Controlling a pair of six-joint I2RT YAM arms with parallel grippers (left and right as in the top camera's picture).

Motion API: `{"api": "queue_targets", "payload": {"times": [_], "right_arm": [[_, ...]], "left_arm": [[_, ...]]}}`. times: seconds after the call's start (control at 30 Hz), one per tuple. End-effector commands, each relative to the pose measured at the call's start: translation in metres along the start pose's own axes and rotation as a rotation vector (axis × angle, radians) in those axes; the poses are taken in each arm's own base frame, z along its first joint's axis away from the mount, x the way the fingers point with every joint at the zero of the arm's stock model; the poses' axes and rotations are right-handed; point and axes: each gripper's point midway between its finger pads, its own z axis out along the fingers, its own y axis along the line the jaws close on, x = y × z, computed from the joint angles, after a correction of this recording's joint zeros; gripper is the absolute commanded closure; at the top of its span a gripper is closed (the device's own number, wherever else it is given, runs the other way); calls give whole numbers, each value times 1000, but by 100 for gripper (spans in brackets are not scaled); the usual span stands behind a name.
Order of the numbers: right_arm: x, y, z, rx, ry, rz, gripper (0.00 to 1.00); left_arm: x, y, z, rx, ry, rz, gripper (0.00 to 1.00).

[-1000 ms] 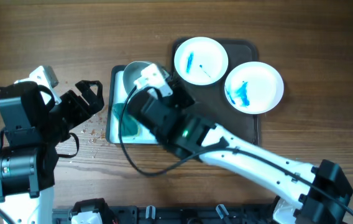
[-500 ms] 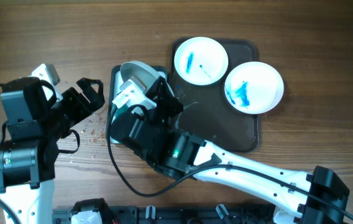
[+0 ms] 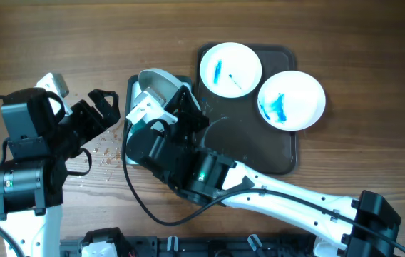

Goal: Clean dirty plates on tray and stack at the side
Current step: 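Lift the cleaned plate with the right gripper and tilt it over the white tray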

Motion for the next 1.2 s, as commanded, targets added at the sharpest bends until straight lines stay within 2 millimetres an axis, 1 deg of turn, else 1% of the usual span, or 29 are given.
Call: {"api": "queue_targets", "payload": {"times": [0.0,0.2,0.27,0.33,0.37,0.4,0.43,0.47,0.5,0.53,0.57,0.6,0.63,0.67,0.7,0.73,0.77,0.8,0.83,0.87,0.9,0.93,1.0,1.03,1.07,1.1,1.13,1.17], "right_arm": [[-6,-12,-3,31,-4,21,96],[-6,-12,-3,32,-4,22,96],[-5,-15,0,38,2,29,96],[0,-20,9,50,18,80,96],[-1,-15,10,16,10,111,96],[-3,-4,8,-41,-3,92,96],[-4,1,7,-66,-12,15,96],[-3,-9,9,-10,-1,10,96],[-3,-22,12,49,11,68,96],[-4,-27,14,69,8,156,96],[-8,-21,13,32,-9,184,96],[-13,-7,9,-36,-36,125,96],[-15,-3,7,-50,-46,58,96],[-14,-7,8,-18,-38,34,96],[-14,-16,10,25,-31,103,96],[-17,-11,10,-8,-44,159,96],[-21,3,6,-77,-69,85,96],[-20,2,5,-64,-67,8,96],[-16,-8,8,-2,-41,5,96],[-14,-18,11,45,-25,82,96],[-14,-16,11,31,-29,116,96],[-13,-10,12,3,-31,95,95],[-6,-9,13,-1,-7,107,96],[1,-8,15,-4,14,156,96],[23,8,26,-104,85,289,96],[40,24,35,-217,160,386,96],[56,40,44,-335,245,474,96],[67,49,50,-426,306,525,96]], "left_arm": [[-4,-3,-2,12,-7,-7,0],[-4,-3,-2,12,-7,-7,0],[-3,-3,-2,12,-7,-7,0],[-4,-3,-2,12,-7,-7,0],[-4,-3,-2,12,-7,-7,0],[-4,-3,-2,12,-7,-7,0],[-3,-3,-2,12,-7,-7,0],[-4,-3,-2,11,-7,-7,0],[-4,-3,-2,12,-7,-7,0],[-3,-3,-2,12,-7,-7,0],[-3,-3,-2,12,-7,-7,0],[-4,-3,-2,12,-7,-7,0],[-4,-3,-2,12,-7,-7,0],[-4,-3,-2,12,-7,-7,0],[-4,-3,-2,12,-7,-7,0],[-4,-3,-2,12,-7,-7,0],[-3,-3,-2,12,-7,-7,0],[-4,-3,-2,12,-7,-7,0],[-4,-3,-2,12,-7,-7,0],[-4,-3,-2,12,-7,-7,0],[-3,-3,-2,12,-7,-7,0],[-4,-3,-2,12,-7,-7,0],[-4,-3,-2,12,-7,-7,0],[-4,-3,-2,12,-7,-7,0],[-4,-3,-2,12,-7,-7,0],[-4,-3,-2,12,-7,-7,0],[-4,-3,-2,12,-7,-7,0],[-4,-3,-2,12,-7,-7,0]]}}
